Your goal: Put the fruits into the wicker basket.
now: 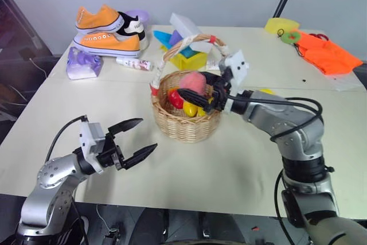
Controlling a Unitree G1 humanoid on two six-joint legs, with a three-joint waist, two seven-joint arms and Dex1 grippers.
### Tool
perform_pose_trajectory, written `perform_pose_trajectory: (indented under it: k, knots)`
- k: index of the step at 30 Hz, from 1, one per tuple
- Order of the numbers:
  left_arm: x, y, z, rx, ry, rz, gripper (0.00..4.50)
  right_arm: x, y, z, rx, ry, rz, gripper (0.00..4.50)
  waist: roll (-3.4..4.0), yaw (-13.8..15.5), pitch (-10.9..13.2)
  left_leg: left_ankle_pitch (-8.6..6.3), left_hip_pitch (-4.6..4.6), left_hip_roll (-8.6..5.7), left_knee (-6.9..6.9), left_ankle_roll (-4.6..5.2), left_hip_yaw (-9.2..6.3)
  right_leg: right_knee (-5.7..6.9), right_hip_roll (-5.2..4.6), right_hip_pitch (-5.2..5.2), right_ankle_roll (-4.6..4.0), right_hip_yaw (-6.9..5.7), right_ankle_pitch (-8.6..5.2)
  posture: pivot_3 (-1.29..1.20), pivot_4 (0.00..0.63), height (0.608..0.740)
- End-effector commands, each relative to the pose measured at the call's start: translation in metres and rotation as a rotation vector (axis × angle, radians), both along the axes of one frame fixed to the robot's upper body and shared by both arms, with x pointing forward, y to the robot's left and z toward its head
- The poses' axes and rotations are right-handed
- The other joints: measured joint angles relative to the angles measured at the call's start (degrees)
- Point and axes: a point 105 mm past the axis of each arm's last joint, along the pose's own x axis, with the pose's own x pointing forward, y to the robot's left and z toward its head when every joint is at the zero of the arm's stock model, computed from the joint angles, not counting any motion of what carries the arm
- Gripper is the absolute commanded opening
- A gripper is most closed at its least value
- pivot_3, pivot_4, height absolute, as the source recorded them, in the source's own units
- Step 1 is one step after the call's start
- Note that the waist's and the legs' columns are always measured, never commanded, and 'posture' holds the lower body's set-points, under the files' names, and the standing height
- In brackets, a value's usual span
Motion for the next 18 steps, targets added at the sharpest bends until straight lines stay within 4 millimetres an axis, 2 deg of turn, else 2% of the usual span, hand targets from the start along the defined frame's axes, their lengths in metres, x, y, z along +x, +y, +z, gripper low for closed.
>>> perform_pose_trajectory:
  k: [1,6,9,11,14,18]
  knots:
    - [-0.004,-0.002,0.009,0.011,-0.052,-0.003,4.50,-0.010,-0.013,0.012,-0.001,-0.072,-0.006,4.39,-0.01,0.3,0.0,0.00,-0.01,0.00,0.00,0.00,0.00,-0.01,-0.01,0.00,0.00,0.00,0.00,0.00,0.150,0.740]
    - [-0.002,0.004,0.009,0.011,-0.056,0.016,4.50,-0.026,-0.052,0.012,-0.038,-0.079,-0.108,4.39,-0.01,0.3,0.0,-0.01,-0.07,-0.02,0.01,0.01,0.03,-0.20,-0.07,0.06,-0.01,0.00,0.00,0.00,0.150,0.740]
    - [0.001,0.001,0.010,0.009,-0.067,0.006,4.50,-0.032,-0.081,0.001,-0.119,-0.067,-0.236,4.39,0.00,0.2,0.0,-0.01,-0.05,0.00,-0.02,0.01,0.03,-0.20,-0.07,0.04,0.00,0.00,0.00,0.00,0.150,0.740]
    - [0.005,0.000,0.012,0.002,-0.075,0.000,4.50,-0.028,-0.101,-0.004,-0.134,-0.042,-0.361,4.39,0.00,0.2,0.0,-0.01,-0.02,0.01,-0.07,0.01,0.05,-0.19,-0.07,0.04,0.00,-0.01,0.00,0.00,0.150,0.740]
    - [0.008,-0.004,0.014,0.014,-0.088,-0.032,4.50,-0.022,-0.127,-0.025,-0.214,0.020,-0.564,4.39,0.02,0.2,0.0,-0.01,0.00,0.03,-0.07,0.01,0.10,-0.17,-0.07,0.02,0.00,-0.02,0.00,0.00,0.150,0.740]
    - [0.009,-0.010,0.017,0.021,-0.092,-0.087,4.50,-0.017,-0.131,-0.042,-0.220,0.061,-0.689,4.39,0.03,0.1,0.0,-0.01,-0.02,0.04,-0.07,0.01,0.14,-0.19,-0.07,-0.01,0.01,-0.01,0.01,0.00,0.150,0.740]
